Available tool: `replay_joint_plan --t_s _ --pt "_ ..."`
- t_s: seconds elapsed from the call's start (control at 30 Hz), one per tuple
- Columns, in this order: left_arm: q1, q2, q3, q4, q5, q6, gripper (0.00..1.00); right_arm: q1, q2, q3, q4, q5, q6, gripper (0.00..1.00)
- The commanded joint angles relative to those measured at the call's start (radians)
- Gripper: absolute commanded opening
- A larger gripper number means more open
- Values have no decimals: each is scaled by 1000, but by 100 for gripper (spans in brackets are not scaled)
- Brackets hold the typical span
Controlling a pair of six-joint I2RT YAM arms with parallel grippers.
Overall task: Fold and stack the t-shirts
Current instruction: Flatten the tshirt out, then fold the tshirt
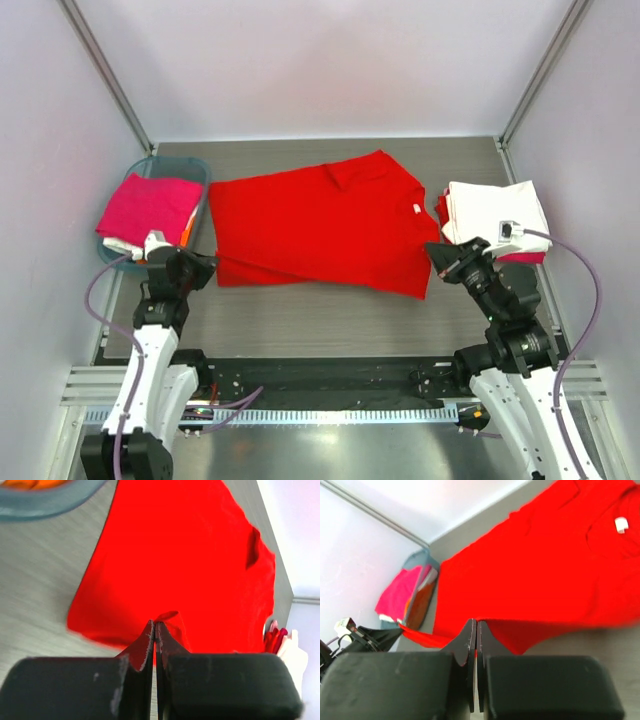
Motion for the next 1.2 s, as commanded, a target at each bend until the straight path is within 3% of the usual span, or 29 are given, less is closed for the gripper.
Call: replay_joint_plan --t_s 0.0,0.17,0.43,0.73,1.17 --pt "7 -97 -68 -52 -78 -44 0 -5 -59 -70 -131 -55 47 1" --pt "7 -228 -123 -163 -117 -99 0 -5 -114 -87 -193 -62 40 1" --pt "7 -363 -181 -232 -154 -158 0 -5 82 -17 -178 6 -49 1" --pt "7 -259 -189 -106 -10 -142 0 -5 327 180 -115 104 -174 1" --pt "7 -113 -74 -117 -119 -107 0 -5 640 376 -76 113 -238 1"
